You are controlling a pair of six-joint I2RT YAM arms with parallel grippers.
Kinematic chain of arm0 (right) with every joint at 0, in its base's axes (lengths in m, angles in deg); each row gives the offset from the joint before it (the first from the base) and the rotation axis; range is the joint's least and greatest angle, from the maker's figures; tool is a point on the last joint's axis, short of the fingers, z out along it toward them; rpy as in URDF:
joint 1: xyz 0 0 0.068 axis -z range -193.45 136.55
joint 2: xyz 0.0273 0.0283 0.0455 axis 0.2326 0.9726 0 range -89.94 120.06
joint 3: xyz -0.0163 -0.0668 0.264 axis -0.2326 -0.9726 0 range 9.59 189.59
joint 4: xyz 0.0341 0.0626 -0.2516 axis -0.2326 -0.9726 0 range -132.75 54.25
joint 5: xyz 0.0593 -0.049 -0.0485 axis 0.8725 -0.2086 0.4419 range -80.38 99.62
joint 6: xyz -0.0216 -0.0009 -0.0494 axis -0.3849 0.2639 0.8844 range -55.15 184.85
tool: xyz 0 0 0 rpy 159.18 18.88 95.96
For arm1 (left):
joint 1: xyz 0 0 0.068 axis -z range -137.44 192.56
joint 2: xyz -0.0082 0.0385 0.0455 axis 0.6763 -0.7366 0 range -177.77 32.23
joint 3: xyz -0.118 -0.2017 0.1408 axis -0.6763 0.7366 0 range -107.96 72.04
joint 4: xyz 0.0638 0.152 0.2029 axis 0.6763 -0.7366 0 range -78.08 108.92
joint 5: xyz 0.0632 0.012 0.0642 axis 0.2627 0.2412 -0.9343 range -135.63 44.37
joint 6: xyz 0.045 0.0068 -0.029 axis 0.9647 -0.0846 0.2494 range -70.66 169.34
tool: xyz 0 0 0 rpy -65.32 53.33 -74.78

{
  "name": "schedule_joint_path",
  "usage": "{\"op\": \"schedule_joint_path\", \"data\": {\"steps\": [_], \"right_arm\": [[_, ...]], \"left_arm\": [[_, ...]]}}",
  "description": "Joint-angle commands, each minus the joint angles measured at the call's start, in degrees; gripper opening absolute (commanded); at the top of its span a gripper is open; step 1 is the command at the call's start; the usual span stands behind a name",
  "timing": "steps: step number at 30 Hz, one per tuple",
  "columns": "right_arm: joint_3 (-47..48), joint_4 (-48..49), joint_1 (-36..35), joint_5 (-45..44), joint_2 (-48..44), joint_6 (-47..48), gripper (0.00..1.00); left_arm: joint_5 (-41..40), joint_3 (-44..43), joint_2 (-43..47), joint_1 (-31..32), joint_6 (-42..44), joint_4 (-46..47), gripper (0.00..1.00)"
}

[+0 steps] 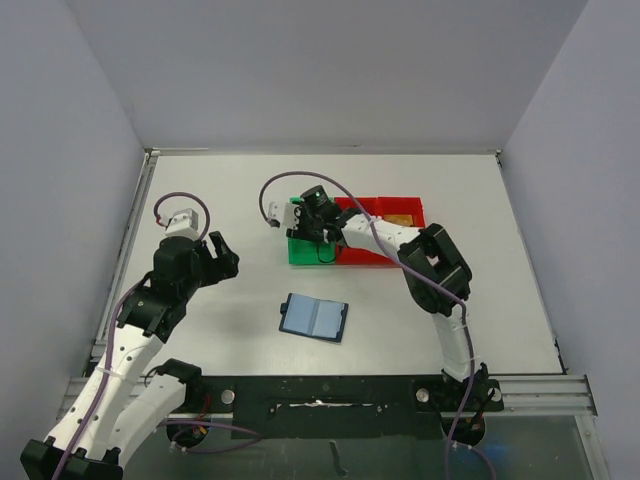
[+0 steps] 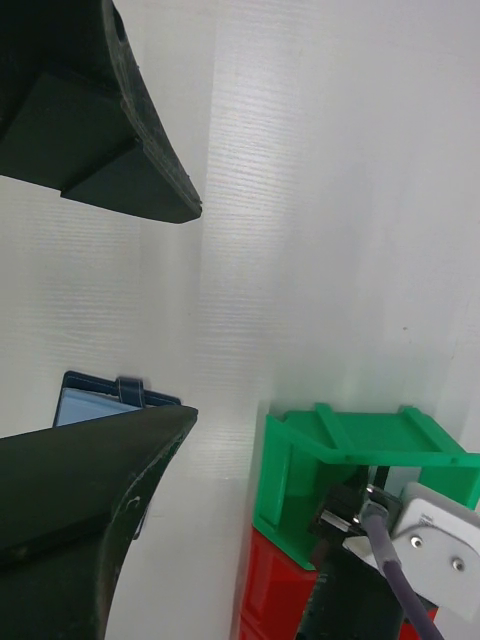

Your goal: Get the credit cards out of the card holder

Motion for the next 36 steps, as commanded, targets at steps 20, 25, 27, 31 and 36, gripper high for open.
{"op": "schedule_joint_path", "data": {"steps": [20,25,27,31,36], "right_arm": [[18.4,-19.3,-0.1,-9.7,4.5,-72.3,0.22],[20.2,-21.0,-0.3,-10.2,7.1,-75.2,0.22],[21.2,-21.6,-0.1,-10.7,8.1,-75.5,0.22],[24.7,-23.1,-0.1,-13.7,11.3,-75.7,0.24],[26.5,-23.7,0.0,-19.1,14.0,-76.9,0.27]], "left_arm": [[1.7,-0.2,-0.4,-0.4,1.2,4.3,0.74],[1.4,-0.2,-0.2,-0.4,1.2,4.2,0.74],[1.4,-0.2,-0.1,-0.4,1.2,4.3,0.74],[1.6,-0.2,-0.2,-0.4,1.2,4.3,0.74],[1.5,-0.2,-0.1,-0.4,1.2,4.2,0.74]]}}
